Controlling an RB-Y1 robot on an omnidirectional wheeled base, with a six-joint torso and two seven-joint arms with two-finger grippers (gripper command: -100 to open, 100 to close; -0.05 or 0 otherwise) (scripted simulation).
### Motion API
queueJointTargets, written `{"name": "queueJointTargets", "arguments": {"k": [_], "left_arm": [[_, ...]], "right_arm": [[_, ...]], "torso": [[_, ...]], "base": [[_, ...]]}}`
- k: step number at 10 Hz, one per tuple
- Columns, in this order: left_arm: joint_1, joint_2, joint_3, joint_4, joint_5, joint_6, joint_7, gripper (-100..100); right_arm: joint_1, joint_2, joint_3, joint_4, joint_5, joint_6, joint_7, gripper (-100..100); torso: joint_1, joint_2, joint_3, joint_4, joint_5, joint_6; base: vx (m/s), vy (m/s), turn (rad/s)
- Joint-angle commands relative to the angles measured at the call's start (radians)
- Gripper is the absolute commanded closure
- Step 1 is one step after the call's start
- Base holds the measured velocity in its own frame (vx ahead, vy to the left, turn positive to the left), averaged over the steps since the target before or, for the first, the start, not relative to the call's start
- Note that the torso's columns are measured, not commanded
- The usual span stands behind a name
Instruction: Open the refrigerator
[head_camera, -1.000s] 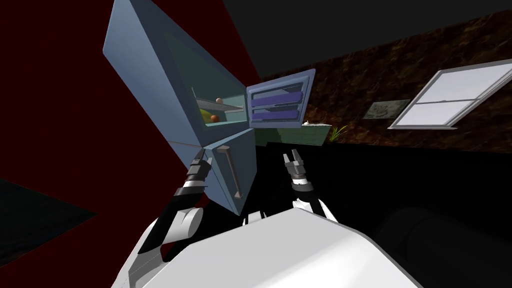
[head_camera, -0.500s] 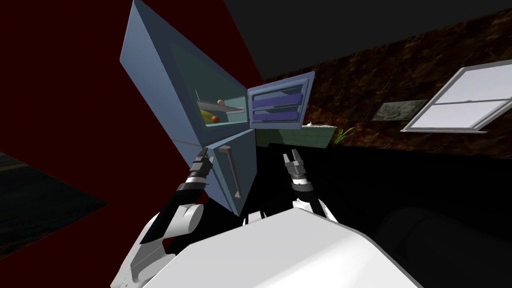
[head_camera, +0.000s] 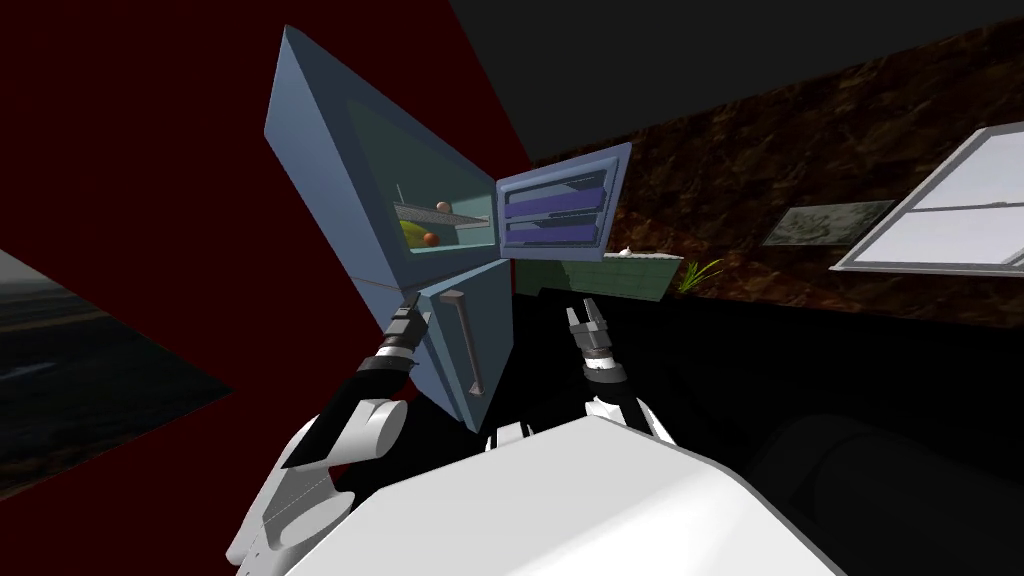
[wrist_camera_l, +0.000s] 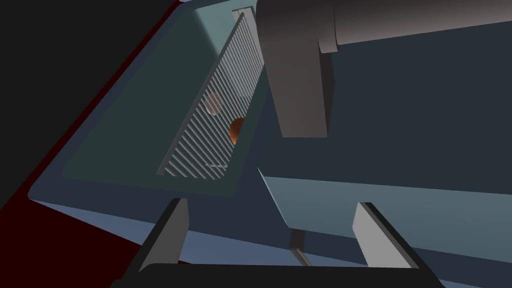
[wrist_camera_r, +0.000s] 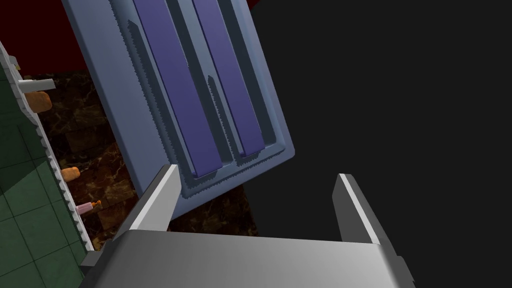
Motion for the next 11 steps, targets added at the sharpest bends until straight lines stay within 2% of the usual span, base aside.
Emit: {"name": "queueJointTargets", "arguments": {"k": [1, 4, 5, 7, 8, 9, 10, 11], "left_arm": [[-0.049, -0.005, -0.006, -0.01, 0.003, 0.078, -0.001, -100], [-0.096, -0.01, -0.006, -0.024, 0.007, 0.171, -0.002, -100], [-0.096, -0.01, -0.006, -0.024, 0.007, 0.18, -0.002, -100], [-0.14, -0.019, -0.006, -0.036, 0.011, 0.266, -0.003, -100], [-0.14, -0.019, -0.006, -0.036, 0.011, 0.277, -0.003, -100], [-0.161, -0.025, -0.006, -0.042, 0.012, 0.322, -0.003, -100], [-0.161, -0.025, -0.006, -0.042, 0.012, 0.322, -0.003, -100], [-0.181, -0.031, -0.006, -0.048, 0.014, 0.366, -0.003, -100]], "right_arm": [[0.0, 0.0, 0.0, 0.0, 0.0, 0.0, 0.0, 0], [0.0, 0.0, 0.0, 0.0, 0.0, 0.0, 0.0, 0], [0.0, 0.0, 0.0, 0.0, 0.0, 0.0, 0.0, 0], [0.0, 0.0, 0.0, 0.0, 0.0, 0.0, 0.0, 0], [0.0, 0.0, 0.0, 0.0, 0.0, 0.0, 0.0, 0], [0.0, 0.0, 0.0, 0.0, 0.0, 0.0, 0.0, 0], [0.0, 0.0, 0.0, 0.0, 0.0, 0.0, 0.0, 0], [0.0, 0.0, 0.0, 0.0, 0.0, 0.0, 0.0, 0]], "torso": [[-0.003, 0.0, 0.0, 0.001, -0.002, 0.001], [-0.002, -0.006, -0.004, -0.001, -0.001, 0.004], [-0.002, -0.006, -0.004, -0.001, -0.001, 0.004], [-0.004, -0.008, -0.006, -0.001, -0.002, 0.005], [-0.008, -0.008, -0.006, -0.001, -0.003, 0.006], [-0.006, -0.009, -0.006, -0.001, -0.003, 0.008], [-0.005, -0.01, -0.007, -0.002, -0.003, 0.008], [-0.004, -0.01, -0.008, -0.002, -0.002, 0.008]], "base": [[-0.018, -0.126, 0.077], [-0.033, -0.111, 0.063], [-0.018, -0.088, 0.05], [0.001, -0.13, 0.108], [-0.014, -0.121, 0.079], [-0.024, -0.105, 0.059], [-0.033, -0.089, 0.047], [-0.034, -0.08, 0.059]]}}
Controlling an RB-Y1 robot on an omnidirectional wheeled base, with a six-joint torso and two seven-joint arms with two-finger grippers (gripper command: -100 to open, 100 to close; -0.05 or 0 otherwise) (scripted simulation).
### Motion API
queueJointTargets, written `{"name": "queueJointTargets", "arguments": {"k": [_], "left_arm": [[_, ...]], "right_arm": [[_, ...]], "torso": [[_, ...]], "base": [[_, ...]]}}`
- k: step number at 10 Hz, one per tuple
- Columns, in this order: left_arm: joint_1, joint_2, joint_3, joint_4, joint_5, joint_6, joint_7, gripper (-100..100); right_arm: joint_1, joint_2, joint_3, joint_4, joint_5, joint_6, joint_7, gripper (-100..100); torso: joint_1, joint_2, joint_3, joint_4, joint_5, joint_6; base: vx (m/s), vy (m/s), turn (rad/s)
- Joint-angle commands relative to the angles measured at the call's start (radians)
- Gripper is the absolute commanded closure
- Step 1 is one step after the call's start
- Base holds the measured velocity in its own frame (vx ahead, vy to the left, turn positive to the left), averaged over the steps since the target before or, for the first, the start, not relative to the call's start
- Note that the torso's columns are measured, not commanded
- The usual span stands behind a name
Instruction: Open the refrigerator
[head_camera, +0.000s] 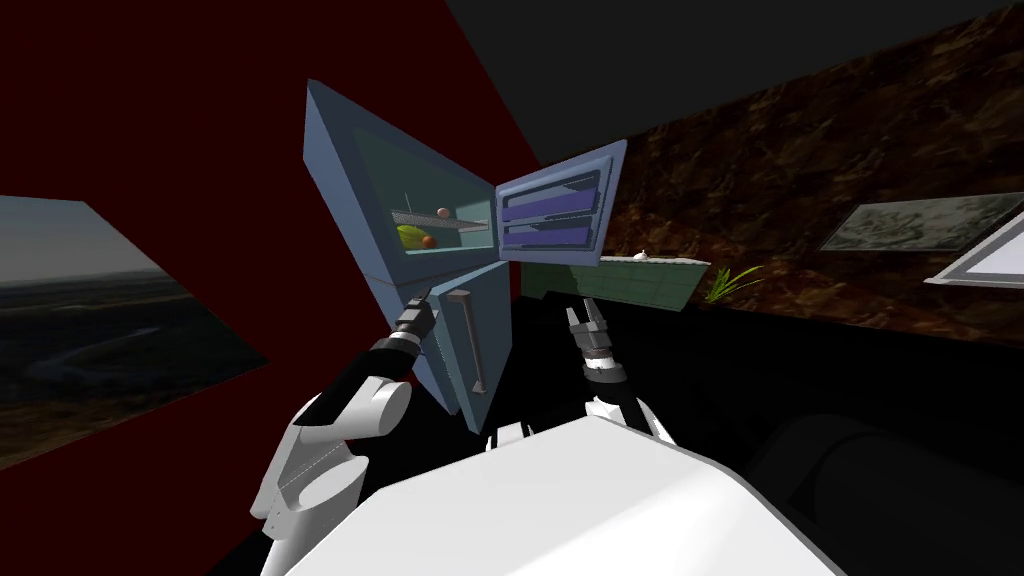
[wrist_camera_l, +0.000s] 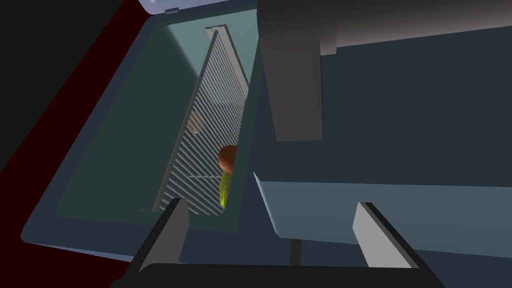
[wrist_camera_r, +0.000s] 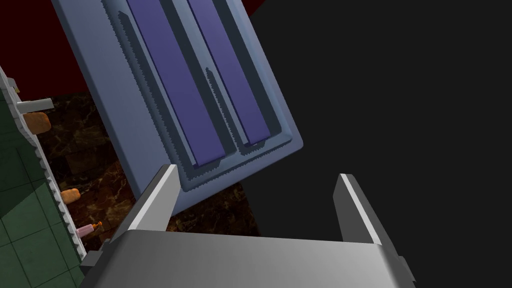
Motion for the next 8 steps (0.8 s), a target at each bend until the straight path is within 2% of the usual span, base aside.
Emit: {"name": "queueJointTargets", "arguments": {"k": [1, 2, 5, 6, 8], "left_arm": [[-0.06, -0.014, -0.005, -0.015, 0.008, 0.078, 0.001, -100], [-0.06, -0.014, -0.005, -0.015, 0.008, 0.08, 0.001, -100], [-0.111, -0.043, -0.005, -0.034, 0.012, 0.191, 0.0, -100], [-0.111, -0.043, -0.005, -0.034, 0.012, 0.191, 0.0, -100], [-0.139, -0.072, -0.005, -0.051, 0.015, 0.252, 0.0, -100]], "right_arm": [[0.0, 0.0, 0.0, 0.0, 0.0, 0.0, 0.0, 0], [0.0, 0.0, 0.0, 0.0, 0.0, 0.0, 0.0, 0], [0.0, 0.0, 0.0, 0.0, 0.0, 0.0, 0.0, 0], [0.0, 0.0, 0.0, 0.0, 0.0, 0.0, 0.0, 0], [0.0, 0.0, 0.0, 0.0, 0.0, 0.0, 0.0, 0]], "torso": [[0.0, 0.0, 0.0, 0.001, 0.0, -0.001], [-0.002, 0.001, 0.001, 0.0, 0.0, -0.001], [-0.003, 0.0, 0.0, 0.001, -0.001, -0.001], [-0.004, 0.001, 0.001, 0.001, -0.001, -0.001], [0.003, -0.001, -0.001, 0.003, 0.0, -0.001]], "base": [[-0.03, -0.121, 0.09], [-0.021, -0.097, 0.042], [-0.028, -0.134, 0.08], [-0.017, -0.113, 0.051], [-0.031, -0.079, 0.053]]}}
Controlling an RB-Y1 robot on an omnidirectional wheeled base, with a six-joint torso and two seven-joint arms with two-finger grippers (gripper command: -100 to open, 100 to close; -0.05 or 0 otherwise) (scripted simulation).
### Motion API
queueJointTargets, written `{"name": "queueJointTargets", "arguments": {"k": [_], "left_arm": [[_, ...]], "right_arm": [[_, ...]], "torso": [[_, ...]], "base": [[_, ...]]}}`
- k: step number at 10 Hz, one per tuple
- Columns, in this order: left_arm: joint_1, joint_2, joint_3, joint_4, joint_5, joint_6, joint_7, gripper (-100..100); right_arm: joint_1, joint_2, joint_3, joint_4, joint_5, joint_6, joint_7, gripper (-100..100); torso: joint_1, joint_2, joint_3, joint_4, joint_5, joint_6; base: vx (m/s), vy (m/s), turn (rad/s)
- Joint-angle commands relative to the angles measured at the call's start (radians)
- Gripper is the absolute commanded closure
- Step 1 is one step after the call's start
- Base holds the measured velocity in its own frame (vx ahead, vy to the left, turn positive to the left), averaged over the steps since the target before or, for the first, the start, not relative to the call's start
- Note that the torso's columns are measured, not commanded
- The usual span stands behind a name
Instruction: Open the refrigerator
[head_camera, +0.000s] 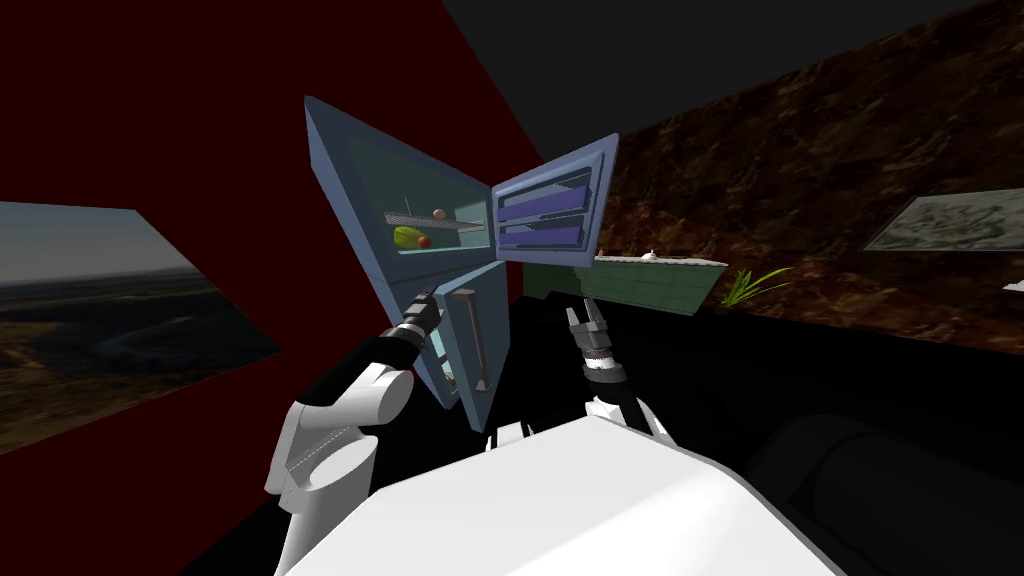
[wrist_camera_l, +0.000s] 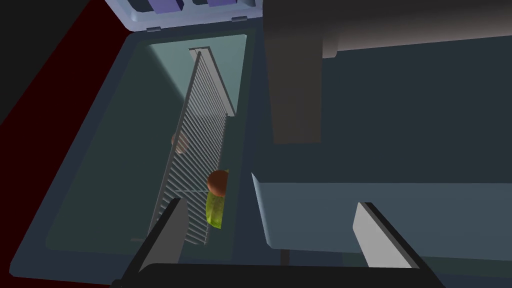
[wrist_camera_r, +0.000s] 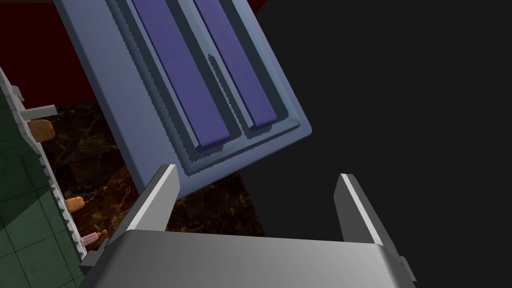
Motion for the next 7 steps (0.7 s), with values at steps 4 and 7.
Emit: {"name": "queueJointTargets", "arguments": {"k": [4, 7], "left_arm": [[-0.071, -0.097, -0.007, -0.047, 0.003, 0.093, -0.001, -100], [-0.071, -0.097, -0.007, -0.047, 0.003, 0.093, -0.001, -100]], "right_arm": [[0.0, 0.0, 0.0, 0.0, 0.0, 0.0, 0.0, 0], [0.0, 0.0, 0.0, 0.0, 0.0, 0.0, 0.0, 0]], "torso": [[-0.002, 0.005, 0.003, 0.003, -0.001, -0.001], [-0.001, 0.004, 0.002, 0.006, -0.001, -0.002]], "base": [[-0.022, -0.081, 0.041], [-0.002, -0.01, 0.003]]}}
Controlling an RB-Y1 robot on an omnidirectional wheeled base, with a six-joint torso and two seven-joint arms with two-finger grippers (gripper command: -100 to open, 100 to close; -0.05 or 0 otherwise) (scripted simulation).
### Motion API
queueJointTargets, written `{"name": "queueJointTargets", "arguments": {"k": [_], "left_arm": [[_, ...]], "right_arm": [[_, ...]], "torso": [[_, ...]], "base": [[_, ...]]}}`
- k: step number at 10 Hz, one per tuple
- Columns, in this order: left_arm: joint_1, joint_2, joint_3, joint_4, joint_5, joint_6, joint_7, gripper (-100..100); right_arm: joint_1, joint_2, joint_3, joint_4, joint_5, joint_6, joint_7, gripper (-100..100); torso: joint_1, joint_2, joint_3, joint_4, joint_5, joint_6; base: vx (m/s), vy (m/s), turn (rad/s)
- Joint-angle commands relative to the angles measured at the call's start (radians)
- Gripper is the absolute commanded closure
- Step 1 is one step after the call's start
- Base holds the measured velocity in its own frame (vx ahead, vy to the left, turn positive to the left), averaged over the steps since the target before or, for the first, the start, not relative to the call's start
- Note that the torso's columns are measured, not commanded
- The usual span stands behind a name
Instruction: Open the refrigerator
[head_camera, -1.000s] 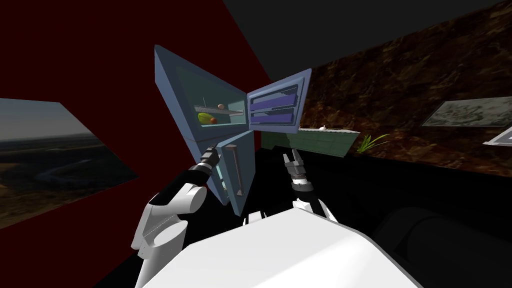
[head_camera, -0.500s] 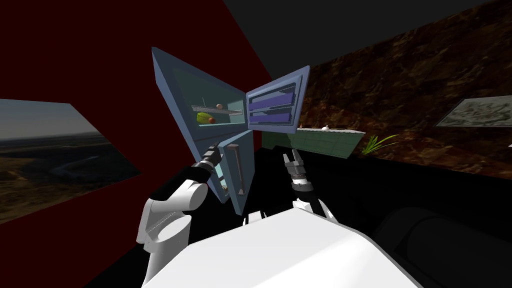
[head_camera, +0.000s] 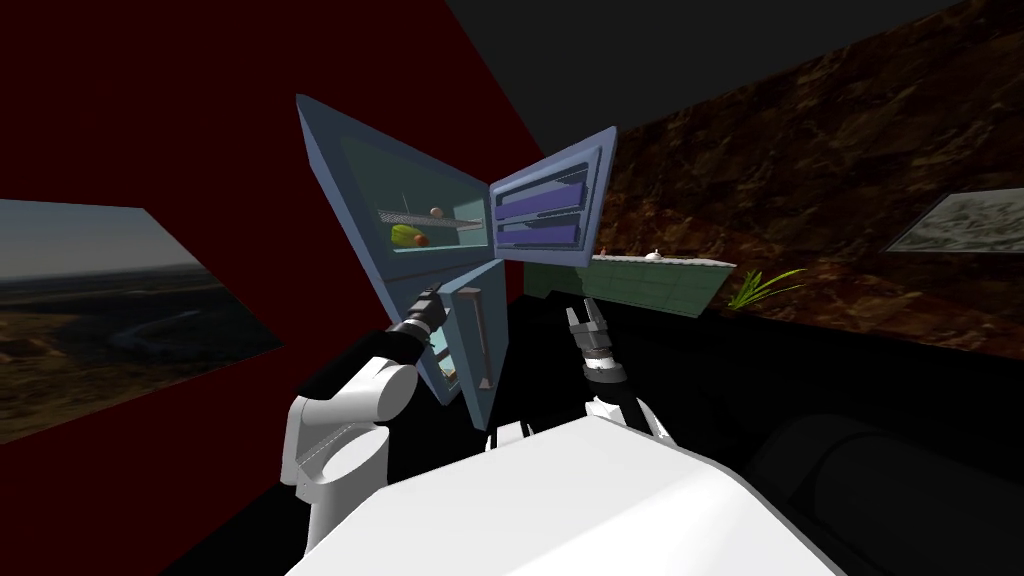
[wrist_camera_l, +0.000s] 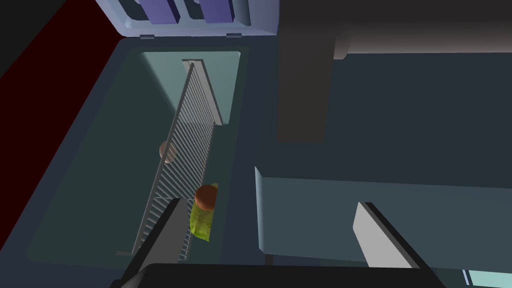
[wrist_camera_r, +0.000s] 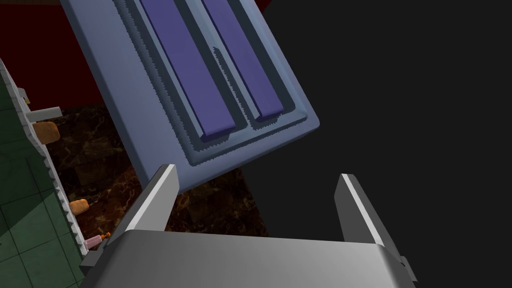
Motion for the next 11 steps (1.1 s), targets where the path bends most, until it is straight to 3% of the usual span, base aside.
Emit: {"name": "queueJointTargets", "arguments": {"k": [1, 4, 5, 7, 9, 11], "left_arm": [[-0.022, 0.001, 0.003, -0.01, 0.01, -0.035, 0.001, -100], [-0.022, 0.001, 0.003, -0.01, 0.01, -0.035, 0.001, -100], [-0.029, -0.029, 0.003, -0.021, 0.01, -0.019, 0.001, -100], [-0.029, -0.029, 0.003, -0.021, 0.01, -0.019, 0.001, -100], [-0.038, -0.088, 0.002, -0.041, 0.011, 0.001, 0.001, -100], [-0.038, -0.088, 0.002, -0.041, 0.011, 0.001, 0.001, -100]], "right_arm": [[0.0, 0.0, 0.0, 0.0, 0.0, 0.0, 0.0, 0], [0.0, 0.0, 0.0, 0.0, 0.0, 0.0, 0.0, 0], [0.0, 0.0, 0.0, 0.0, 0.0, 0.0, 0.0, 0], [0.0, 0.0, 0.0, 0.0, 0.0, 0.0, 0.0, 0], [0.0, 0.0, 0.0, 0.0, 0.0, 0.0, 0.0, 0], [0.0, 0.0, 0.0, 0.0, 0.0, 0.0, 0.0, 0]], "torso": [[0.0, 0.001, 0.001, 0.0, 0.0, 0.0], [-0.003, 0.002, 0.002, -0.001, 0.0, 0.0], [-0.003, 0.001, 0.001, -0.001, -0.001, 0.001], [-0.005, 0.002, 0.001, 0.0, -0.002, 0.002], [-0.004, 0.003, 0.002, 0.0, -0.001, 0.0], [-0.001, 0.004, 0.003, 0.0, 0.0, -0.002]], "base": [[0.011, 0.017, -0.005], [0.003, 0.004, 0.001], [-0.004, -0.015, 0.012], [-0.012, -0.025, 0.012], [0.001, -0.031, 0.019], [-0.011, -0.021, -0.007]]}}
